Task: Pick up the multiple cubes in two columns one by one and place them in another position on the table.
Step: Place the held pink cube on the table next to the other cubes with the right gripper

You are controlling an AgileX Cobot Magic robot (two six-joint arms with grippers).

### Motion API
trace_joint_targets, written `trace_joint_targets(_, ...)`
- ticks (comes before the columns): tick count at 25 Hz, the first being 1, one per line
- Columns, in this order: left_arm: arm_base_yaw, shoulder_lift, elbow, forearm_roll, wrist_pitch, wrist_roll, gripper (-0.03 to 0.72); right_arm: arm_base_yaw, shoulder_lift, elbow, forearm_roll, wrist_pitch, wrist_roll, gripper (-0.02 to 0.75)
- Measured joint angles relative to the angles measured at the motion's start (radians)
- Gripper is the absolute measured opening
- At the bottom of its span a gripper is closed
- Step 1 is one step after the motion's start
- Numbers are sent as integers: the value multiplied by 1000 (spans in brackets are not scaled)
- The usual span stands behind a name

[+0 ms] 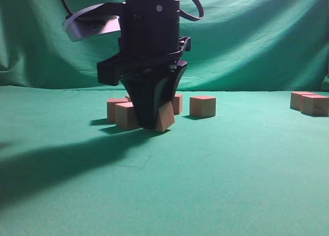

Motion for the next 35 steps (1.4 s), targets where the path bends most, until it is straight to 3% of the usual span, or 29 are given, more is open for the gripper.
trace_joint_targets(17, 0, 0, 0, 0, 0, 0, 0, 0, 0, -1, 9, 21, 0, 260)
trace_joint_targets(18, 0, 0, 0, 0, 0, 0, 0, 0, 2, -1, 10, 29, 0, 323)
trace_joint_targets(20, 0, 0, 0, 0, 0, 0, 0, 0, 2, -1, 10, 31, 0, 321)
trace_joint_targets(26, 0, 0, 0, 0, 0, 0, 0, 0, 2, -1, 11, 32, 0, 585)
trace_joint_targets(35, 0, 0, 0, 0, 0, 0, 0, -2, -33, -6, 16, 43, 0, 585)
